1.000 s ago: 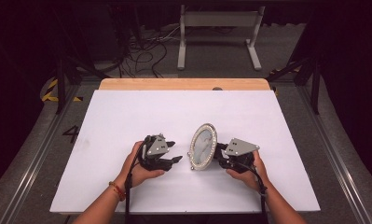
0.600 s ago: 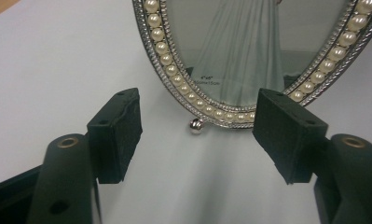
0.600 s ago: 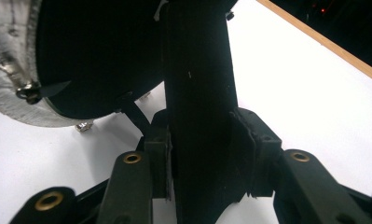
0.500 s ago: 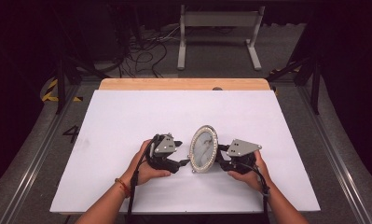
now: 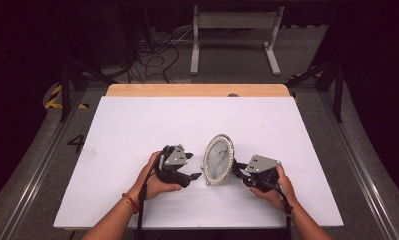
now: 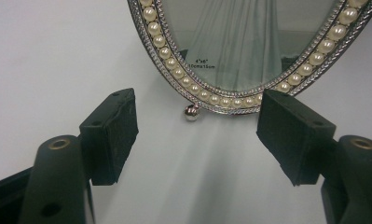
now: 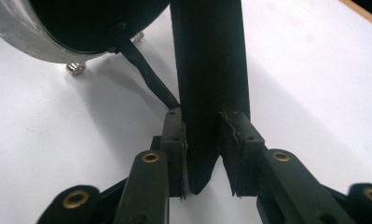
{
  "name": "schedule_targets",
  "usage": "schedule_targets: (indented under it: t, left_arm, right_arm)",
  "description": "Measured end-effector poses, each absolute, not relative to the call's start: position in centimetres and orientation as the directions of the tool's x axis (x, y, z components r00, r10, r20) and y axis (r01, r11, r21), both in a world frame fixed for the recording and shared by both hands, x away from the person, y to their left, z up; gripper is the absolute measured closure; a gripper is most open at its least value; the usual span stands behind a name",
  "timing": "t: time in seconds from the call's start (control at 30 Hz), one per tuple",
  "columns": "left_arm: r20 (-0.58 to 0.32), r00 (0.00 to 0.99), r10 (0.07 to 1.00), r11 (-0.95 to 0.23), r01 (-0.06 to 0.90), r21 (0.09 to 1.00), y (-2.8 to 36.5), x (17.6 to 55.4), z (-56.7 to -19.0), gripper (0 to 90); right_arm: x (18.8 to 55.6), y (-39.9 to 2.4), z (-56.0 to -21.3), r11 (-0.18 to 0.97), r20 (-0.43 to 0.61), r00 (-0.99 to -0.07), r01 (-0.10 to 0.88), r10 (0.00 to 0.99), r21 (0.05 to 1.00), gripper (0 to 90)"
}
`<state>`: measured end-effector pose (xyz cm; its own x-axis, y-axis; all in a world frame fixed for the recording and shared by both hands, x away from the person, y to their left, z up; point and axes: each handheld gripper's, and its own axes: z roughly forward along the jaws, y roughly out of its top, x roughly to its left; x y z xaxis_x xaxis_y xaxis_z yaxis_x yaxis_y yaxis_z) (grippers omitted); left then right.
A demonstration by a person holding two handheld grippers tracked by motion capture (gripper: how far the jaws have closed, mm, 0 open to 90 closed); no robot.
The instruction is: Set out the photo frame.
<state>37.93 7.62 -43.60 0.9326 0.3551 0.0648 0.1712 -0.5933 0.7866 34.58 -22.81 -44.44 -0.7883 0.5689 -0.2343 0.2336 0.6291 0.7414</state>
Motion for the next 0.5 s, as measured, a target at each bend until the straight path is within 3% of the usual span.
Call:
schedule_targets:
  t: [0.5]
  left_arm:
    - [0.050, 0.936, 0.350, -0.589, 0.178, 0.788, 7.2, 38.1, -43.9, 29.4]
  right_arm:
    - [37.0, -23.4, -44.6, 0.643, -0.260, -0.780, 0.225, 0.569, 0.732, 76.2]
